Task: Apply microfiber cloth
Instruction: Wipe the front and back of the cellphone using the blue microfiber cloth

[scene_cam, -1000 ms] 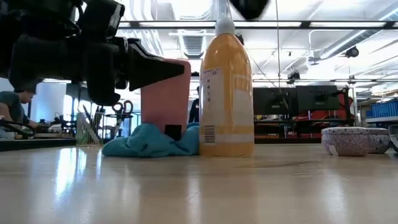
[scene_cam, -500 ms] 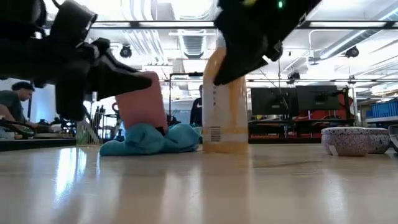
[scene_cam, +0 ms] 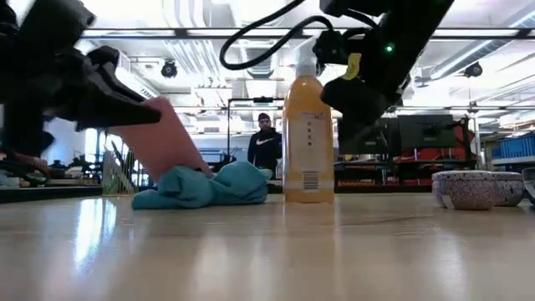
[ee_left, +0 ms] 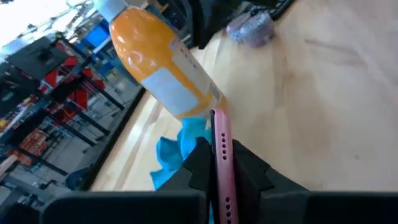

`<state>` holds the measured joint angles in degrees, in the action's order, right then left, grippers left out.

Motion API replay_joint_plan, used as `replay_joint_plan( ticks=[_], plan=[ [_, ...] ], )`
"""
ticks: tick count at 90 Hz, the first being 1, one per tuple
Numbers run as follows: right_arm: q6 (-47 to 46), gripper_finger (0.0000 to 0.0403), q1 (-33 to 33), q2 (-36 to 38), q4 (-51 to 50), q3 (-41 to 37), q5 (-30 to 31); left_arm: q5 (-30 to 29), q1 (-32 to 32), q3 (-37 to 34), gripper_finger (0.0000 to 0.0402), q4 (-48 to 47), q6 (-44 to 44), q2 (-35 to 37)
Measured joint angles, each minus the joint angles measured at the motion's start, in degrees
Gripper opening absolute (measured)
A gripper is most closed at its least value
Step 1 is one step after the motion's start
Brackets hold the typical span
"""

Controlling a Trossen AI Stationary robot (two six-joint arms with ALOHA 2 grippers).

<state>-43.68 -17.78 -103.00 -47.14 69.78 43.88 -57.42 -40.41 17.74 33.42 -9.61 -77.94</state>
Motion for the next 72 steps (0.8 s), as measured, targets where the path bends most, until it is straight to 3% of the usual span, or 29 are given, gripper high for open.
replay_joint_plan(
  ticks=[25, 48, 65, 72],
  plan=[
    [7.7, 0.0012, -0.3, -1.5, 16.4, -0.2, -4.7, 0.9, -2.5, 0.1, 0.0013, -12.4, 1.1, 8.8],
    [16.6, 0.0011, 2.1, -10.0, 34.6, -0.2, -4.5, 2.9, -2.6, 3.3, 0.0013, -28.2, 3.1, 14.6],
    [23.7, 0.0002, 6.3, -18.1, 51.2, 2.3, -12.1, 3.4, -2.6, 8.9, 0.0013, -35.4, 1.5, 15.5],
    [25.2, 0.0001, 7.8, -21.1, 53.8, 5.3, -15.2, 4.6, -2.6, 10.4, 0.0013, -35.5, -0.4, 15.6]
  ],
)
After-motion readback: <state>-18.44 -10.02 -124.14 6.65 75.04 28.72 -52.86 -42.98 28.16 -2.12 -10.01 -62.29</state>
